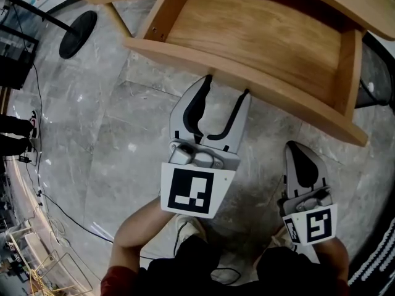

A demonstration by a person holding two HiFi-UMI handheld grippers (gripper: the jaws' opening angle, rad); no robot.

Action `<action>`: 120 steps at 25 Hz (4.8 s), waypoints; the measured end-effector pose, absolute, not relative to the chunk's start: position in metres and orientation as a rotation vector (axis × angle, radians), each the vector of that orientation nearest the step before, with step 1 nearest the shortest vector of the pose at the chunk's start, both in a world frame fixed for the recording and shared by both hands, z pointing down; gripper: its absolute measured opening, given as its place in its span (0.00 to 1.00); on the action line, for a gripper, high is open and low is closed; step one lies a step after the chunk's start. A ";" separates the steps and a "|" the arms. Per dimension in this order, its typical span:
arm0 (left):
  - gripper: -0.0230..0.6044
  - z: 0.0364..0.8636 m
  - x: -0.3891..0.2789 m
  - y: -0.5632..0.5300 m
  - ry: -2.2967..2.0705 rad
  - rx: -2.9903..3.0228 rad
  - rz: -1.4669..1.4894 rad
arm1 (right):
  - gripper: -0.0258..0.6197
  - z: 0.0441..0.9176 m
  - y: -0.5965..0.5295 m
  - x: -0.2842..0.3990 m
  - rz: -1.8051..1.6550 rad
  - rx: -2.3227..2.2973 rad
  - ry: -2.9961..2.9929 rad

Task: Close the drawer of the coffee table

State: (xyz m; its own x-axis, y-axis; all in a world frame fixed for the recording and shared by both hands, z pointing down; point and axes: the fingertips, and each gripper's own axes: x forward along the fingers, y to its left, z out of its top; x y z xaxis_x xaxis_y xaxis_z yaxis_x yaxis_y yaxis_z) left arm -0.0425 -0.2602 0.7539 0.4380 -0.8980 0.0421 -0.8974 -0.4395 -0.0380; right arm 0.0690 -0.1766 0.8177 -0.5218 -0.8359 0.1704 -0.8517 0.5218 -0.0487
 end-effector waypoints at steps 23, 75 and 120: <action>0.40 0.736 -0.019 -0.305 1.648 -2.666 -0.141 | 0.04 0.760 -0.207 0.134 0.059 1.735 -2.610; 0.40 0.721 0.033 -0.433 1.648 -2.669 -0.084 | 0.04 0.713 -0.290 0.213 0.021 1.936 -2.416; 0.40 0.728 -0.047 -0.253 1.549 -2.692 -0.035 | 0.04 0.712 -0.225 0.138 -0.179 1.723 -2.452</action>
State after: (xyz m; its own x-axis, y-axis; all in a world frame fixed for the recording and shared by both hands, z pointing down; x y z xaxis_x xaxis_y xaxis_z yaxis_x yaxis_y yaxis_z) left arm -0.0467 -0.2528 0.7277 0.5026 -0.8645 0.0016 -0.8637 -0.5022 -0.0426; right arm 0.1383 -0.2246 0.7124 -0.3348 -0.9412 0.0454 -0.9247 0.3374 0.1762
